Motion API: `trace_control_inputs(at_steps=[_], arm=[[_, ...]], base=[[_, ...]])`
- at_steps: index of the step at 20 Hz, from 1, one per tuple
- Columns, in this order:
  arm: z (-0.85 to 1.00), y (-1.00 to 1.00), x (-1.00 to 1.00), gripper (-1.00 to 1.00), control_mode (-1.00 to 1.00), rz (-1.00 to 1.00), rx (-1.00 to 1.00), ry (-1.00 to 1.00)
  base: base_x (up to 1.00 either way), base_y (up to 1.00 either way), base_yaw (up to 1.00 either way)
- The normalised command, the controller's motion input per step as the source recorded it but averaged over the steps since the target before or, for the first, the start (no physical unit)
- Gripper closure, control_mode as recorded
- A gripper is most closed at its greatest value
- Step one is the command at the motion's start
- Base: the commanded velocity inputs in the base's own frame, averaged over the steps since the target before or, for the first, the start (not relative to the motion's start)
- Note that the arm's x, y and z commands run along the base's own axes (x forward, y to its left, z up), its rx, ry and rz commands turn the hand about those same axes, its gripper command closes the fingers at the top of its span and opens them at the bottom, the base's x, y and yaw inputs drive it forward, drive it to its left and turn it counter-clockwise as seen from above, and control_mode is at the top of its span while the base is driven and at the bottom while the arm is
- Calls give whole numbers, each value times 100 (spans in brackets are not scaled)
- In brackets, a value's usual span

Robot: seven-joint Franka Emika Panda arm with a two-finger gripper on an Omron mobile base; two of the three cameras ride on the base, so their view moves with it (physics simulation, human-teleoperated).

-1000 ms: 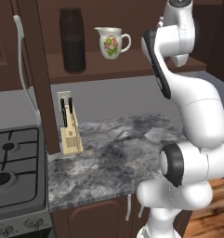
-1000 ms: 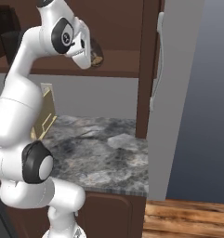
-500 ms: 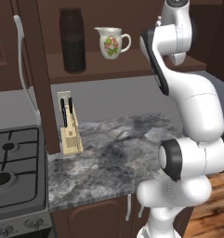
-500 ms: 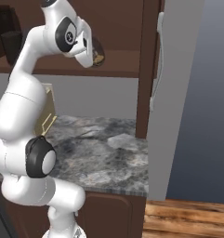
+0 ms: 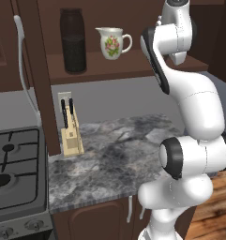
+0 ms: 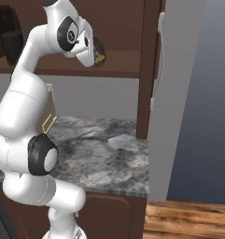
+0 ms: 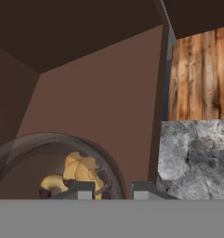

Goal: Pick the jar and jar from the dining table and place them in the open cabinet. Close the cabinet after placing the objects.

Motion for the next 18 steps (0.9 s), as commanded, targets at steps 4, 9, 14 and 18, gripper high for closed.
trace_control_inputs(at_steps=[4, 9, 14, 18], arm=[[-5, 0, 0, -100, -100, 0, 0, 0], [-1, 0, 3, -100, -100, 0, 0, 0], [0, 0, 10, -100, -100, 0, 0, 0], [1, 0, 12, -100, -100, 0, 0, -1]], base=[[0, 0, 0], [0, 0, 0], [0, 0, 0], [0, 0, 0]])
